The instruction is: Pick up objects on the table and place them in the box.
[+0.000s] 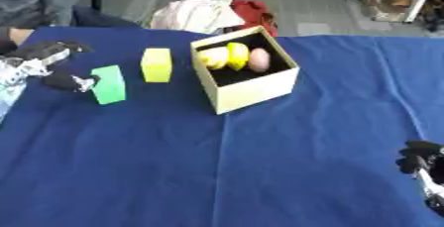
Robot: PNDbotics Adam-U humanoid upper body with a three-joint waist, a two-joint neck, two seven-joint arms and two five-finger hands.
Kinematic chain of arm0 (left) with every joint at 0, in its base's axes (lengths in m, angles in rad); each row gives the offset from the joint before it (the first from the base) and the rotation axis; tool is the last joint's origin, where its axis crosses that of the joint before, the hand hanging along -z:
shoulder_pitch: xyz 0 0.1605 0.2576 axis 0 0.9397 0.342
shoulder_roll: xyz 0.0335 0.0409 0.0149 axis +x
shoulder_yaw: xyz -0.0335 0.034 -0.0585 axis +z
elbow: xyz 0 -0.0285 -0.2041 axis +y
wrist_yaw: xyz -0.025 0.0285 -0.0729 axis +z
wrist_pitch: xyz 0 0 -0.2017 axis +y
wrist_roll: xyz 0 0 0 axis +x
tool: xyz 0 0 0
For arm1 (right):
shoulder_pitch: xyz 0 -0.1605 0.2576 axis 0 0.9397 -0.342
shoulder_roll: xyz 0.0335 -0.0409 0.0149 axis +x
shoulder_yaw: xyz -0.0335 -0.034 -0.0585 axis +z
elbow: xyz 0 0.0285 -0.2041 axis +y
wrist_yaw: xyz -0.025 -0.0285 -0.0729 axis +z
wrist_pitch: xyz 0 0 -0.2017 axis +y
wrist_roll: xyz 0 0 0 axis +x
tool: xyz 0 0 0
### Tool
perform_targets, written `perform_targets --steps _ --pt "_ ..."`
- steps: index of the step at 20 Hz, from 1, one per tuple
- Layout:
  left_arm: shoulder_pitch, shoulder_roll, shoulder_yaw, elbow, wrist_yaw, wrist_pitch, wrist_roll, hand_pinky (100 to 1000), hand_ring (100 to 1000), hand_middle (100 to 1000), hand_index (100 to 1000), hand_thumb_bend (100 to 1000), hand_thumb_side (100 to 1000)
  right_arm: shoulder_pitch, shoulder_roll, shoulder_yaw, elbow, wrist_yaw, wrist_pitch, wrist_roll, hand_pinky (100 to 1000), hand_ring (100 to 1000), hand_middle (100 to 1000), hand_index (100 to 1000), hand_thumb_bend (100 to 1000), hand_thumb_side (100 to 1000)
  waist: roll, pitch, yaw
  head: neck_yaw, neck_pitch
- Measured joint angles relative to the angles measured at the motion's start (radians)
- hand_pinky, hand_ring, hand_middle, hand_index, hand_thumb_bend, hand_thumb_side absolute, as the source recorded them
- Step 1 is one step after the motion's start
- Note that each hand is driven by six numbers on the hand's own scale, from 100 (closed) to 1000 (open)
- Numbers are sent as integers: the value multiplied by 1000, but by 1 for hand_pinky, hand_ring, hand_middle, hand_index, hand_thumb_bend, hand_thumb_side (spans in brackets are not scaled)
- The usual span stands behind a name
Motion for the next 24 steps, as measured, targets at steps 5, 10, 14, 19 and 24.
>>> perform_targets --steps 5,10,14,19,24 --pt "-18 -16 -11 48 -23 -23 -26 845 881 907 970 371 630 0 -2 0 3 0 0 0 650 651 637 761 100 398 0 0 -3 0 0" --pt "-37 -30 -17 89 -51 -35 -43 834 866 892 965 382 588 -1 -3 0 5 0 0 0 650 650 636 761 100 399 0 0 -3 1 0" --pt "-51 -45 -19 118 -78 -30 -25 825 855 883 963 366 585 -3 -4 0 5 0 0 0 650 650 636 761 100 402 0 0 -4 1 0" --pt "-62 -70 -24 150 -89 -20 22 801 804 835 937 315 520 -4 -4 0 5 0 0 0 650 649 636 761 100 410 0 0 -7 1 0" --pt "-68 -87 -24 161 -88 1 107 752 593 555 757 234 195 -4 -4 0 6 0 1 0 650 648 636 761 100 410 0 0 -10 1 0"
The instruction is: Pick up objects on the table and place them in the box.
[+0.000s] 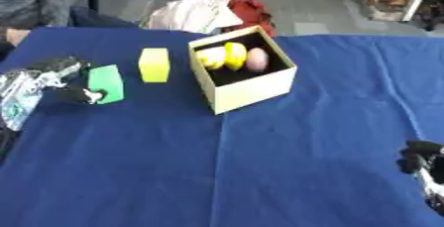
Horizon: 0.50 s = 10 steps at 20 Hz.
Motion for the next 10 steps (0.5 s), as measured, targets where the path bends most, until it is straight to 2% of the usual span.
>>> perform_targets --steps 2,4,7,8,9,10 --pt "2 -3 1 -12 9 7 34 739 533 488 707 173 185 0 0 0 1 0 1 -1 649 648 636 761 100 414 0 0 -1 0 0" --pt "14 -3 7 -52 25 11 62 739 523 477 699 165 181 0 0 0 2 0 2 -2 649 648 636 761 100 418 0 1 -1 0 0" --pt "29 5 14 -163 61 8 79 735 508 461 691 108 168 0 0 0 2 0 2 -2 649 648 635 761 100 419 0 1 1 0 3" --pt "33 12 17 -209 75 7 80 734 507 459 690 100 262 0 0 0 2 0 2 -2 649 647 635 761 100 418 0 1 2 -1 3" --pt "35 20 19 -258 92 5 81 734 505 458 689 100 161 0 0 0 2 0 2 -2 649 647 635 761 100 417 0 1 2 -1 3" --pt "35 28 19 -305 112 4 82 734 505 457 689 100 159 0 0 0 2 0 2 -2 649 647 635 761 100 418 0 1 2 -1 3"
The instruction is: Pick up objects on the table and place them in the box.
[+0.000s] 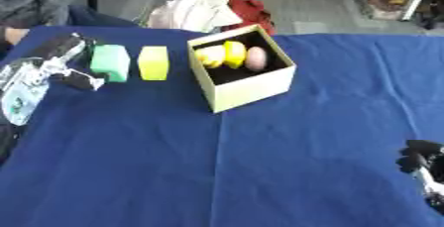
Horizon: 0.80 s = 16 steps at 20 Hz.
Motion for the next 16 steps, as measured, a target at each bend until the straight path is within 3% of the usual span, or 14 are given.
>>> perform_targets --steps 3,7,12,16 --pt "-13 12 -9 -122 55 -7 -7 734 506 457 690 100 157 0 0 0 0 0 0 0 649 647 635 761 100 418 0 0 0 0 0" --pt "-104 2 -67 -202 94 -19 -48 736 515 467 699 100 160 0 0 1 1 0 0 1 649 646 635 761 100 418 0 -1 -12 1 1" --pt "-193 -49 -134 -181 89 -38 -100 733 525 480 713 100 177 0 0 1 2 0 0 2 649 646 635 760 100 418 0 -1 -22 6 2" --pt "-313 -175 -200 -36 28 -53 -131 731 536 493 723 100 189 -1 0 8 3 -2 3 8 649 645 634 760 100 416 -1 -1 -48 19 7"
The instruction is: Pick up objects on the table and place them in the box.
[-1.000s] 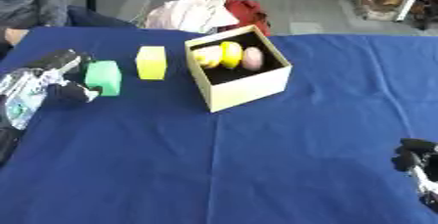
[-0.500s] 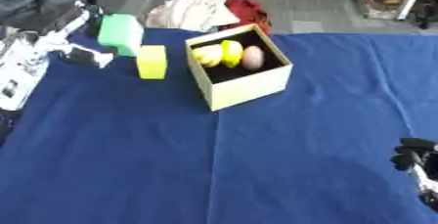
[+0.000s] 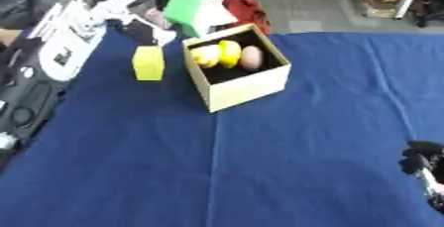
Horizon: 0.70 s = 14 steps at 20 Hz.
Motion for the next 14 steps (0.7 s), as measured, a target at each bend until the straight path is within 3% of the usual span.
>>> perform_targets --steps 4,9,11,14 --pt "-44 -96 -33 153 -84 -30 16 744 582 549 768 100 190 -3 1 6 1 -4 1 3 649 645 635 760 100 421 -8 0 -8 11 3" --pt "-52 -147 -48 233 -154 -67 30 759 645 634 826 100 190 -4 1 10 4 -5 0 9 649 645 634 760 100 418 -8 0 -9 16 3" --pt "-52 -153 -48 244 -167 -73 34 781 700 700 868 100 288 -4 1 11 5 -5 1 10 649 645 634 760 100 418 -8 0 -9 16 3" --pt "-51 -152 -50 245 -174 -80 34 829 786 796 915 114 542 -4 2 11 5 -5 0 11 649 644 634 760 100 417 -8 0 -8 15 3"
